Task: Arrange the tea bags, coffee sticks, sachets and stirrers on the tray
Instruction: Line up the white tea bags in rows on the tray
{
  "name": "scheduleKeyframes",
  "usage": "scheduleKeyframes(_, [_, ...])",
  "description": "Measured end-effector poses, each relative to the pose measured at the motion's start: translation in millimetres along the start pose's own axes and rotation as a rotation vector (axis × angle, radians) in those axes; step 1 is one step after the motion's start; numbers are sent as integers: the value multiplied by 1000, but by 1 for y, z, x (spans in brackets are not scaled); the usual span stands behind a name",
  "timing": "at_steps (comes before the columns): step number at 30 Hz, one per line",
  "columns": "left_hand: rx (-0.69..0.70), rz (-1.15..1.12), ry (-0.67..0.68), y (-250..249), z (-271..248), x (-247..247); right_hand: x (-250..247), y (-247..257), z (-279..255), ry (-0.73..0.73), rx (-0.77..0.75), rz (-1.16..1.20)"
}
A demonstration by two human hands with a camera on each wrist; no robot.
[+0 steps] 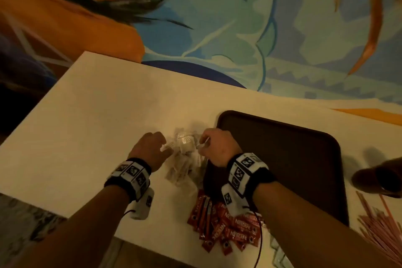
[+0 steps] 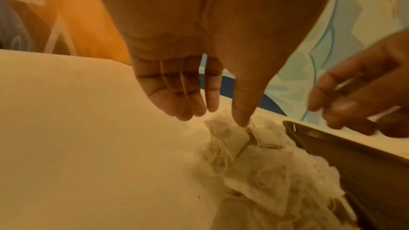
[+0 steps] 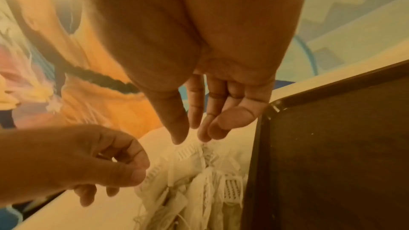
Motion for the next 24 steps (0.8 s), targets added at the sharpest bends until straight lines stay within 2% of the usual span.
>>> scheduleKeyframes(6, [-46,19,21,4,16,13,28,17,44,-18,0,-184])
scheduleKeyframes(13, [-27,-55,-19,6,15,7,33,21,51,-67,-15,-236])
scheduleKeyframes(20, [78,-95,-30,-2,-5,-17,20,9,39,-6,-25,70])
scheduleKeyframes(24, [192,-123,-78,-30,-20,-42,-14,-15,13,-43,-64,218])
Point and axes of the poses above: each hand's wrist, its own z-axis towards the middle knuckle, its own x-axis out of the palm, y = z × x, the point moved 3 cm from there along z, towards the middle knuckle, and after that the axes turned 3 degrees about -x, right-handed, at the moved point
